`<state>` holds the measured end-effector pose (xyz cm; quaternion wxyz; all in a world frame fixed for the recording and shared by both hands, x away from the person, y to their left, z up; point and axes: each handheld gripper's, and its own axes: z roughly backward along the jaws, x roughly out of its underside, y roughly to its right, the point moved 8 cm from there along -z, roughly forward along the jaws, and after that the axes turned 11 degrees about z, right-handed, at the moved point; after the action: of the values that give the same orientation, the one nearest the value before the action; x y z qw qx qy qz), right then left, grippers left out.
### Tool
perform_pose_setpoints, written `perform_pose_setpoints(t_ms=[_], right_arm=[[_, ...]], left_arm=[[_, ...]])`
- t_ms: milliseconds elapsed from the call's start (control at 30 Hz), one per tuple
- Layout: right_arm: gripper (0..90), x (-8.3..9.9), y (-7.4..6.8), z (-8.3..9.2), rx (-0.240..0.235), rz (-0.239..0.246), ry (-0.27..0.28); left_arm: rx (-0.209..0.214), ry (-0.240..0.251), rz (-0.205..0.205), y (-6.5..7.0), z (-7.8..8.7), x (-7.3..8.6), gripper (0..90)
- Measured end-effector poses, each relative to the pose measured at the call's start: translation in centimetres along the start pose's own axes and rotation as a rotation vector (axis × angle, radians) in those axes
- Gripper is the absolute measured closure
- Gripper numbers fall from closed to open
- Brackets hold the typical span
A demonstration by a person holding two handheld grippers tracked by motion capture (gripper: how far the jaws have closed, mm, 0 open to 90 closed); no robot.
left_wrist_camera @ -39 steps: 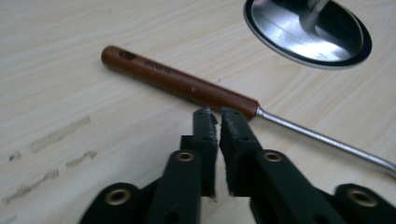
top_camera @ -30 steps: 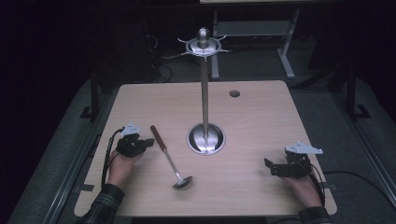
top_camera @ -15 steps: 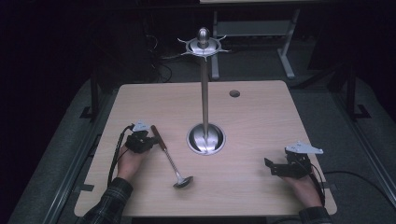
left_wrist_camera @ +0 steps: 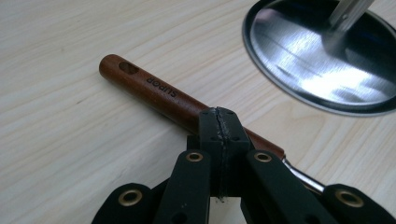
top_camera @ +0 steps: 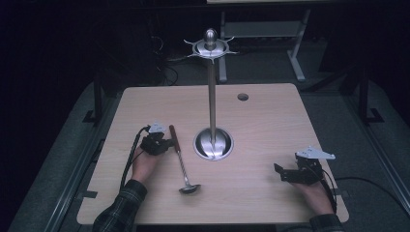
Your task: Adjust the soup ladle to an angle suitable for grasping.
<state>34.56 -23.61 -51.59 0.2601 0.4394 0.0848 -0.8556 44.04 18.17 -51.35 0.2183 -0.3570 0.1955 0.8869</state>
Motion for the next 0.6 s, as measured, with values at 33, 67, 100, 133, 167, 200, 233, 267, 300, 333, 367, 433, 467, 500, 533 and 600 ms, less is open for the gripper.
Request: perform_pose_setpoints(t_ms=[33, 67, 100, 133, 167, 200, 233, 267, 300, 333, 367, 433, 467, 500, 533, 600], right_arm=[[5.8, 0.0, 0.0, 0.0, -0.001, -0.001, -0.001], [5.8, 0.0, 0.0, 0.0, -0.001, -0.001, 0.0], [5.8, 0.0, 0.0, 0.0, -0.002, 0.0, 0.0], [5.8, 0.0, 0.0, 0.0, -0.001, 0.0, 0.0], [5.8, 0.0, 0.0, 0.0, -0.002, -0.001, 0.0], [5.8, 0.0, 0.0, 0.0, -0.002, -0.001, 0.0], [5.8, 0.0, 0.0, 0.0, -0.002, -0.001, 0.0], [5.8, 0.0, 0.0, 0.0, -0.002, 0.001, 0.001], [5.8, 0.0, 0.0, 0.0, -0.002, 0.0, 0.001], [5.8, 0.0, 0.0, 0.0, -0.002, 0.0, 0.001], [5.8, 0.0, 0.0, 0.0, -0.002, 0.0, 0.0], [5.9, 0.0, -0.1, 0.0, -0.003, 0.002, 0.0], [5.9, 0.0, -0.1, 0.0, -0.003, 0.003, 0.0], [5.9, 0.0, -0.1, 0.0, -0.003, 0.003, 0.0], [5.9, 0.0, -0.1, 0.0, -0.003, 0.003, 0.0], [5.9, 0.0, -0.1, 0.0, -0.004, 0.002, 0.0]], left_arm=[[0.008, 0.004, 0.006, 0.1, -0.1, -0.1, 89.8], [0.015, 0.004, 0.007, 0.3, -0.2, -0.2, 89.8], [0.016, 0.003, 0.004, 0.4, -0.3, -0.2, 89.8], [0.019, 0.003, 0.003, 0.5, -0.4, -0.2, 89.8], [0.022, -0.001, 0.001, 0.6, -0.5, -0.2, 89.8], [0.024, -0.002, 0.002, 0.8, -0.6, -0.1, 89.8], [0.028, -0.004, -0.005, 1.0, -0.7, -0.1, 89.8], [0.029, -0.009, -0.014, 1.1, -0.8, -0.1, 89.8], [0.039, -0.008, -0.006, 1.3, -0.9, -0.1, 89.8], [0.041, -0.012, -0.015, 1.5, -1.0, -0.2, 89.8], [0.047, -0.011, -0.01, 1.8, -1.1, -0.2, 89.8], [0.061, -0.013, -0.011, 2.3, -1.3, -0.2, 89.8], [0.062, -0.022, -0.033, 2.3, -1.3, -0.1, 89.8], [0.069, -0.026, -0.034, 2.6, -1.4, -0.1, 89.8], [0.075, -0.031, -0.029, 2.9, -1.4, -0.1, 89.8], [0.078, -0.038, -0.038, 3.2, -1.5, -0.1, 89.8]])
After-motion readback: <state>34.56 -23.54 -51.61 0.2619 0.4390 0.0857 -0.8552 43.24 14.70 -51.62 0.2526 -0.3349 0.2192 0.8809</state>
